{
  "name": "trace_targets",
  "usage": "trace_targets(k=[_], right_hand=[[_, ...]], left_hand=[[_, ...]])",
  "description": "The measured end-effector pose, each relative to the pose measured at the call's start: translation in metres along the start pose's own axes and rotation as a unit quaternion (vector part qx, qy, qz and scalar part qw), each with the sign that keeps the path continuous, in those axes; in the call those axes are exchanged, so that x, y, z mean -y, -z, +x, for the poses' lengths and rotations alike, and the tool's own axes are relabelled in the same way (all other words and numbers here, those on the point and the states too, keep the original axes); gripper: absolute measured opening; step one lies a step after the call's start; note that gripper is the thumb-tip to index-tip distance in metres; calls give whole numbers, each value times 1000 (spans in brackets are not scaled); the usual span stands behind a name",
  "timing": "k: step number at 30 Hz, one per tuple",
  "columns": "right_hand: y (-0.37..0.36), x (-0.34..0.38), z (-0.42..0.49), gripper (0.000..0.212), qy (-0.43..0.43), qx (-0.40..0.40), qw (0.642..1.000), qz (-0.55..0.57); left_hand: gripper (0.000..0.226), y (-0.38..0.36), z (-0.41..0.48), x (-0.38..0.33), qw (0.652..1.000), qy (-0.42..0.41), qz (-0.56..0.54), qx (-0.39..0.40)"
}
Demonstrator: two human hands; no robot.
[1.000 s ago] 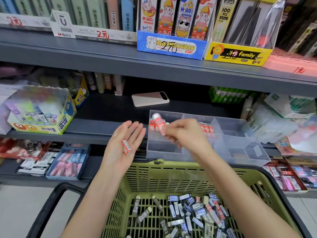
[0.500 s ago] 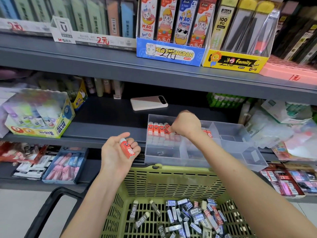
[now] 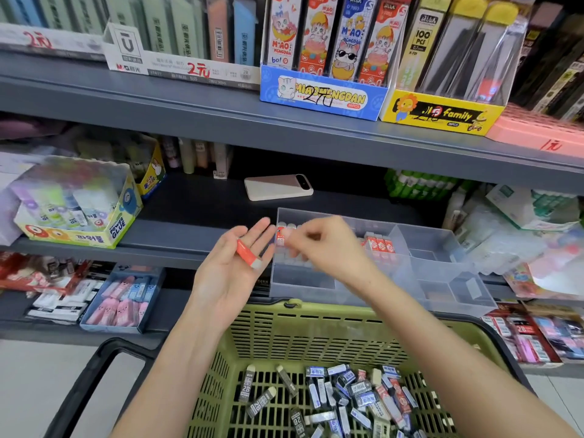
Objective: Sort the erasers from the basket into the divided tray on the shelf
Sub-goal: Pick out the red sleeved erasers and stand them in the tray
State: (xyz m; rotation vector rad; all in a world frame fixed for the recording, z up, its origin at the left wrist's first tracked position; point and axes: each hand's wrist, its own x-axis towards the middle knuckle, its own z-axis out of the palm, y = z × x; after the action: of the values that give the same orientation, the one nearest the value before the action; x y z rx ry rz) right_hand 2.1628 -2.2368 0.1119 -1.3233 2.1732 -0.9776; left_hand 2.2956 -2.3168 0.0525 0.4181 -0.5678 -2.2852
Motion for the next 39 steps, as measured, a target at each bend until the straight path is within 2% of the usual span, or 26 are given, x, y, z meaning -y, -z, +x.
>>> trace_targets(k=[3, 6, 7, 9, 11, 12, 13, 15, 16, 17, 18, 21, 23, 26, 28, 31, 34, 37, 39], right_hand=[[-13, 15, -16, 21, -35, 102, 975, 195], [-14, 18, -19, 8, -65, 136, 933, 328], [-12, 15, -20, 12, -75, 148, 919, 359], [-6, 5, -23, 24, -84, 174, 896, 399], [5, -9, -24, 29, -78, 175, 892, 410], [12, -16, -22, 31, -80, 149, 902, 398], [19, -23, -18, 34, -82, 99, 921, 368], [35, -39, -6, 37, -79, -28, 961, 264], [41, -47, 1, 36, -74, -76, 972, 208], [47, -53, 9, 34, -67, -106, 978, 164], [50, -58, 16, 31, -61, -120, 981, 138], [46, -67, 37, 23, -52, -118, 985, 117], [40, -71, 46, 20, -63, -109, 987, 101], [34, -76, 54, 19, -60, -67, 995, 32], [31, -78, 57, 20, -26, -53, 992, -111], [29, -77, 59, 22, 52, -84, 946, -310], [29, -78, 63, 29, 96, -68, 927, -355], [28, -82, 62, 21, 119, -47, 911, -391], [29, -84, 61, 19, 115, -43, 922, -367]], left_hand=[[28, -3, -5, 2, 988, -40, 138, 53], [35, -9, -10, 7, 965, -56, 239, 91], [36, -10, -11, 7, 953, -60, 280, 100], [36, -14, -12, 9, 912, -59, 388, 121], [44, -18, -8, 10, 859, -61, 491, 132], [45, -19, -4, 11, 828, -74, 541, 128], [44, -20, 2, 11, 775, -100, 612, 122], [42, -20, 17, 12, 605, -170, 768, 126], [42, -21, 25, 12, 536, -191, 810, 140], [42, -22, 32, 12, 490, -202, 834, 155], [42, -24, 38, 13, 458, -205, 848, 169], [49, -29, 56, 15, 386, -187, 879, 209], [54, -30, 64, 16, 367, -173, 885, 229], [57, -24, 68, 15, 375, -142, 882, 247], [63, -20, 69, 13, 387, -130, 879, 248], [52, -19, 70, 12, 397, -118, 878, 239], [57, -17, 71, 15, 408, -121, 873, 238], [59, -14, 71, 15, 417, -125, 868, 236], [58, -14, 71, 15, 418, -125, 868, 236]])
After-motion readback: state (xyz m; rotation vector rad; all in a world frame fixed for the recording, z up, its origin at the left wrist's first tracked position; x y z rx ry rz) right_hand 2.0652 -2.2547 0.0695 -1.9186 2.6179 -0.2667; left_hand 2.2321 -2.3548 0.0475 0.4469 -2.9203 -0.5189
